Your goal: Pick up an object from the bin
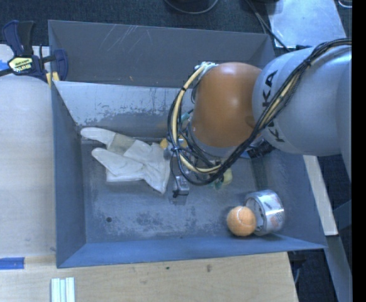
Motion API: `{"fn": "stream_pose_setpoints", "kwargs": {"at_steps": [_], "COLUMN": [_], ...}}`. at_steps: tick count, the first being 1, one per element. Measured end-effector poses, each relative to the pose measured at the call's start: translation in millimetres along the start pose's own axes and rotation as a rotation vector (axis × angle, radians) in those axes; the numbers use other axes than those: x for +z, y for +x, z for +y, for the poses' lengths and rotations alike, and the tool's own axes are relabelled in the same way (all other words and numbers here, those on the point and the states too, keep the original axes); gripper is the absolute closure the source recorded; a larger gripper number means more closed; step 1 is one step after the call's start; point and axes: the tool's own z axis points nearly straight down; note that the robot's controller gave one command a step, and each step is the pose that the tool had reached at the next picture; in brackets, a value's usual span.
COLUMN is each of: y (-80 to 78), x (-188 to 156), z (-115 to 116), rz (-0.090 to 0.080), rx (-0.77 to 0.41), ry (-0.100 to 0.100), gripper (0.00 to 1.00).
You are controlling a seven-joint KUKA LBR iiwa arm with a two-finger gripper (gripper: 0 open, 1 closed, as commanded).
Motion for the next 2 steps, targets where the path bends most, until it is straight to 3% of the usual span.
{"fn": "stream_pose_setpoints", "kwargs": {"at_steps": [1, 2], "y": [-27.2, -31.5], "x": [10.4, 18.0], "z": [-6.5, 31.9], "rz": [-0.003, -0.004], "rx": [0.044, 0.289], "ry": [-0.001, 0.002], "gripper": [0.0, 0.0]}}
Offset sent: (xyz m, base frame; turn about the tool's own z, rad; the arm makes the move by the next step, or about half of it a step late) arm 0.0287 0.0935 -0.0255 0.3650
